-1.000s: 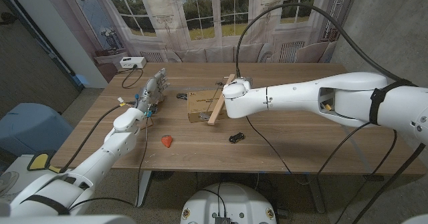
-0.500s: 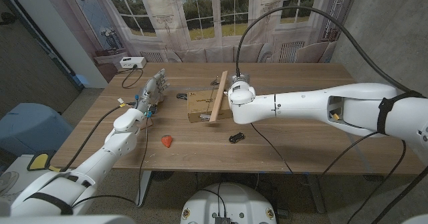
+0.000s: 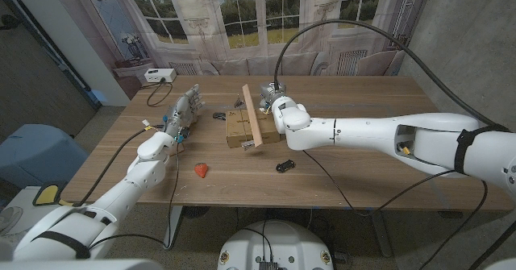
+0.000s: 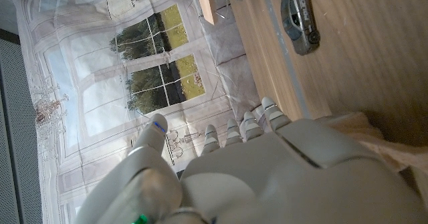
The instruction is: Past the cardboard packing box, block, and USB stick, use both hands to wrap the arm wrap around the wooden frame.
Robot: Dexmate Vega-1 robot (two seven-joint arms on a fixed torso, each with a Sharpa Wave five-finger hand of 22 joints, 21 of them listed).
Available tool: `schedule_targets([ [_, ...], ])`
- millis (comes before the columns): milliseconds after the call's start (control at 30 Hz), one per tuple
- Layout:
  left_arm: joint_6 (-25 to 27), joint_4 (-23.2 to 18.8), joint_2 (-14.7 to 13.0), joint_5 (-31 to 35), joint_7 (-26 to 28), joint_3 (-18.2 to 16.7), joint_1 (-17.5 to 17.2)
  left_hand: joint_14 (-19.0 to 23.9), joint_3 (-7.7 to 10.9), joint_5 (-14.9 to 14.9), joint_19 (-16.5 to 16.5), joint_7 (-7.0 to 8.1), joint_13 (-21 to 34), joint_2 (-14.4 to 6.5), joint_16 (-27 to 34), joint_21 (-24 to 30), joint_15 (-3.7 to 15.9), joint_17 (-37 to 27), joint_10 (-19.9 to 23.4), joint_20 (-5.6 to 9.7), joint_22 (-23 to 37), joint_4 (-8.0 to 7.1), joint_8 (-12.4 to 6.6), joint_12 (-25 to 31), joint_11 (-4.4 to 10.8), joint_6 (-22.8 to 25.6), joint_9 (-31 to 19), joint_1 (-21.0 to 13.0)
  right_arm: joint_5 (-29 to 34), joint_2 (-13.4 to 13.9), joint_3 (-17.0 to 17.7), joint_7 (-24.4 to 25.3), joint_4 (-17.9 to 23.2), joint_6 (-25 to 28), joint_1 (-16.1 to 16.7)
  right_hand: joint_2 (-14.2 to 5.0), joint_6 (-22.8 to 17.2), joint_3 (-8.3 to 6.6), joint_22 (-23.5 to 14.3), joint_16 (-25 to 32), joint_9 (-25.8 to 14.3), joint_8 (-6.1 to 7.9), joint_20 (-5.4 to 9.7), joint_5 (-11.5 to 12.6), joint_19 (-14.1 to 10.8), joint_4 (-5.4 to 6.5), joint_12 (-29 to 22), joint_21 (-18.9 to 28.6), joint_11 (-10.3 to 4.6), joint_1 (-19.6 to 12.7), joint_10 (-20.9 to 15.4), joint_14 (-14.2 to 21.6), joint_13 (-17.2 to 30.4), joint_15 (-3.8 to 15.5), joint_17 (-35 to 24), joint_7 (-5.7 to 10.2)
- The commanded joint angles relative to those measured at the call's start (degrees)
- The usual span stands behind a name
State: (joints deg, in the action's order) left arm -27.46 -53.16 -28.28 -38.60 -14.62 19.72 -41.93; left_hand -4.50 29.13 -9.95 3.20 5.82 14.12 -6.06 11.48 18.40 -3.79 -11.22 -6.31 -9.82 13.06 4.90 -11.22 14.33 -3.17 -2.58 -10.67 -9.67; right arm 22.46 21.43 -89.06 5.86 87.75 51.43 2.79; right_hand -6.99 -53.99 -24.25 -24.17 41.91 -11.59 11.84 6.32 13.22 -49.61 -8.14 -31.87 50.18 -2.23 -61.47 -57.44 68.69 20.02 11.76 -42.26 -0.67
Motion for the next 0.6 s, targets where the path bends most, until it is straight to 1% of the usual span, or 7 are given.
schedule_targets([
  [33, -0.9, 1.3, 0.5, -0.3, -0.2, -0.3, 0.1, -0.4, 0.30, 0.1, 0.4, 0.12, -0.1, 0.1, -0.2, -0.1, -0.18, 0.0, -0.5, 0.01, 0.0, -0.11, 0.13, -0.3, 0.09, 0.1, -0.1, 0.4, 7.0, -2.4, 7.9, -4.8, -4.1, -9.2, 3.8, -0.42, 0.9, 0.37, 0.0, -0.1, -0.3, -0.44, 5.39, 0.8, -0.3, -0.20, 0.6, 1.4, 1.61, -1.5, -0.9, 3.3, -0.7, 1.18, -0.8, -1.47],
  [200, -1.0, 1.6, 0.6, -0.4, -0.5, -0.4, 0.0, -0.5, 0.32, 0.0, 0.4, 0.07, -0.1, 0.1, -0.2, -0.1, -0.13, 0.0, -0.5, 0.01, 0.0, -0.12, 0.10, -0.3, 0.15, 0.2, -0.1, 0.4, 7.3, -3.2, 11.2, -8.5, -4.3, -9.1, 5.2, -0.63, 1.9, 0.58, 0.0, 0.2, -0.5, -0.55, 5.43, 0.8, -0.7, -0.16, 1.3, 2.4, 2.59, -2.1, -0.7, 4.5, -1.4, 1.10, -1.6, -1.91],
  [367, -1.2, 2.1, 0.7, -0.5, -0.7, -0.4, 0.3, -0.5, 0.34, 0.0, 0.4, 0.02, -0.1, 0.1, -0.2, -0.1, -0.16, 0.0, -0.5, 0.01, 0.0, -0.12, 0.11, -0.3, 0.20, 0.2, -0.1, 0.4, 7.5, -5.4, 12.4, -14.6, -5.5, -5.1, 4.5, -0.46, 2.3, 1.03, 0.1, 0.4, -0.6, -0.47, 5.30, 0.8, -1.8, -0.06, 2.0, 3.7, 3.10, -2.4, -0.7, 5.7, -2.0, 1.06, -2.3, -2.28],
  [433, -1.3, 2.5, 0.8, -0.5, -1.0, -0.3, 0.6, -0.5, 0.35, 0.0, 0.4, 0.01, -0.1, 0.1, -0.2, -0.1, -0.17, 0.0, -0.5, 0.01, 0.0, -0.12, 0.09, -0.3, 0.14, 0.2, -0.1, 0.4, 6.3, -5.7, 13.7, -16.2, -5.8, -5.0, 4.6, -0.08, 2.8, 1.44, 0.1, 0.3, -0.6, -0.58, 5.26, 0.8, -2.1, 0.12, 2.2, 4.1, 3.11, -2.2, -0.8, 6.0, -2.2, 1.02, -2.4, -2.14],
  [500, -1.3, 2.7, 0.9, -0.5, -1.0, -0.3, 0.7, -0.5, 0.36, 0.0, 0.4, 0.05, -0.1, 0.0, -0.2, -0.1, -0.17, 0.0, -0.6, 0.04, -0.1, -0.12, 0.11, -0.4, 0.20, 0.2, -0.1, 0.5, 3.9, -5.8, 16.0, -17.8, -6.0, -5.2, 4.9, 1.32, 4.0, 2.50, 0.4, 0.1, -0.5, -0.91, 5.34, 0.7, -2.2, 0.39, 2.8, 4.5, 3.37, -1.4, -0.4, 6.3, -2.7, 1.01, -2.8, -2.15],
  [567, -1.3, 3.1, 1.0, -0.5, -1.1, -0.3, 0.9, -0.5, 0.37, 0.0, 0.4, 0.06, -0.1, 0.0, -0.2, -0.1, -0.15, 0.0, -0.6, 0.01, -0.1, -0.12, 0.11, -0.4, 0.18, 0.2, -0.1, 0.5, 2.7, -6.1, 17.1, -18.7, -6.0, -4.1, 5.0, 3.96, 6.9, 4.54, 1.3, -2.4, -0.5, -1.26, 4.47, 1.2, 0.4, 1.02, 4.5, 4.4, 3.79, 0.1, 2.2, 3.7, -2.9, 0.88, -2.5, -1.50],
  [600, -1.4, 3.3, 1.1, -0.5, -1.3, -0.3, 1.1, -0.5, 0.38, 0.0, 0.4, 0.06, -0.1, 0.0, -0.2, -0.1, -0.12, 0.0, -0.6, 0.01, -0.1, -0.12, 0.11, -0.4, 0.23, 0.2, -0.1, 0.5, 1.6, -6.0, 18.2, -19.1, -5.9, -4.3, 5.2, 4.41, 8.5, 5.18, 1.9, -4.0, -0.6, -1.25, 3.85, 1.7, 1.7, 1.44, 5.3, 4.5, 3.58, 0.6, 4.0, 1.8, -2.6, 0.89, -2.3, -1.37],
])
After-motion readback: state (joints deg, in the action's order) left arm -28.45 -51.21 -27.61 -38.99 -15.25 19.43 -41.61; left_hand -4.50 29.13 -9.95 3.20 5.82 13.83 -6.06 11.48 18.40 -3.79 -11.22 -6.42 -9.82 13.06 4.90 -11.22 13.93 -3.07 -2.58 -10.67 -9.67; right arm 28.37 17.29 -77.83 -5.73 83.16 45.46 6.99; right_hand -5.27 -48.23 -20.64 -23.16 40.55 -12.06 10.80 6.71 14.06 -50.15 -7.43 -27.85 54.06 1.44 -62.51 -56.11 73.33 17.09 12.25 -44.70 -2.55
